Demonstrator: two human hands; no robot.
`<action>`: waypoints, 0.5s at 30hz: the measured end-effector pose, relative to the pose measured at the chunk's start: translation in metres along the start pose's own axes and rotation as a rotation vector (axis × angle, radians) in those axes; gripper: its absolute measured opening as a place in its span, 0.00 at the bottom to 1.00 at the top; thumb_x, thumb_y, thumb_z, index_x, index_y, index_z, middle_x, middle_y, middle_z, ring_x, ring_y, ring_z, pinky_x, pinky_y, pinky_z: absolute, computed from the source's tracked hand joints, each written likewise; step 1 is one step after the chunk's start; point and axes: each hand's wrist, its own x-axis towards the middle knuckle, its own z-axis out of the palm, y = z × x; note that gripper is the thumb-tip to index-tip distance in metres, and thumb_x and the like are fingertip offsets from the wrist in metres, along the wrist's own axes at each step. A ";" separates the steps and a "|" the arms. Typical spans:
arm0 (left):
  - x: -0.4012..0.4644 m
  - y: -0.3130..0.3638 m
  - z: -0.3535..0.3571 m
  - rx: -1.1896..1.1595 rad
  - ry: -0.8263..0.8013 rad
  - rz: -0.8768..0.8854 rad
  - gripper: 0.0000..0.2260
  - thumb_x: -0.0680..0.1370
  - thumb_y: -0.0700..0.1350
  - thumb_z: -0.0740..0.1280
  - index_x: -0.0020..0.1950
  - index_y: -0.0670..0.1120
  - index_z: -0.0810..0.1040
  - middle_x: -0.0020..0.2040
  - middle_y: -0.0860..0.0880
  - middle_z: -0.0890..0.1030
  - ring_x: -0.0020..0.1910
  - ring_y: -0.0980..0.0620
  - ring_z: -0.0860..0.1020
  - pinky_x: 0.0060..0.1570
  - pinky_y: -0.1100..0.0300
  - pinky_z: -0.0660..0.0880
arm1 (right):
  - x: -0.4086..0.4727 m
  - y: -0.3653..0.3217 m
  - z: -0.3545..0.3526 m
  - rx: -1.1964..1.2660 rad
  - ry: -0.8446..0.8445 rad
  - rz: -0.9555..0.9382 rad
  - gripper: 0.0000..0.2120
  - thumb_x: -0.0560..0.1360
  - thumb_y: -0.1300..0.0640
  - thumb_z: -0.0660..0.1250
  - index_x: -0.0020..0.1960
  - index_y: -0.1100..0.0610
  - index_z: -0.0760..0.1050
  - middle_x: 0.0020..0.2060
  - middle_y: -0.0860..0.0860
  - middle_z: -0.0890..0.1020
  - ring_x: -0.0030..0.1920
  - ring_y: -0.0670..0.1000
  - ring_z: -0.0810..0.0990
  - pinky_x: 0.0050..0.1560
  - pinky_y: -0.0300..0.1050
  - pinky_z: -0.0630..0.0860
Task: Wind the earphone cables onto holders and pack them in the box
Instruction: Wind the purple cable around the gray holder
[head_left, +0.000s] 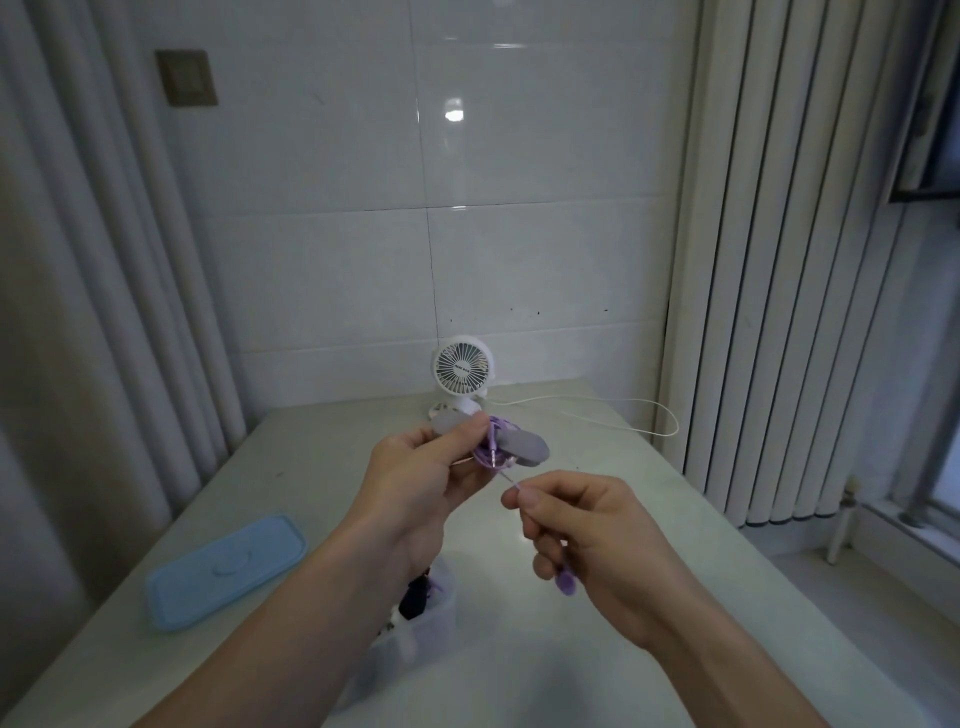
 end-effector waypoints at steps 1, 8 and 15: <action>0.001 -0.001 -0.002 -0.016 -0.011 -0.015 0.06 0.75 0.37 0.69 0.47 0.34 0.81 0.40 0.40 0.85 0.33 0.50 0.84 0.45 0.58 0.82 | 0.000 -0.001 -0.001 -0.015 0.014 -0.009 0.07 0.75 0.63 0.68 0.44 0.65 0.83 0.28 0.53 0.75 0.23 0.49 0.66 0.22 0.39 0.64; 0.005 -0.003 -0.009 -0.093 -0.065 -0.096 0.06 0.77 0.38 0.67 0.48 0.36 0.80 0.43 0.40 0.85 0.37 0.48 0.84 0.44 0.56 0.83 | 0.002 -0.009 -0.010 -0.123 0.108 -0.064 0.06 0.74 0.63 0.70 0.43 0.64 0.84 0.28 0.54 0.76 0.22 0.49 0.66 0.22 0.39 0.64; 0.005 -0.006 -0.017 -0.023 -0.124 -0.060 0.06 0.77 0.35 0.65 0.50 0.34 0.78 0.44 0.38 0.83 0.38 0.44 0.83 0.47 0.52 0.82 | 0.004 -0.023 -0.018 -0.318 0.146 -0.195 0.06 0.74 0.69 0.69 0.43 0.63 0.84 0.28 0.53 0.81 0.25 0.44 0.76 0.26 0.32 0.70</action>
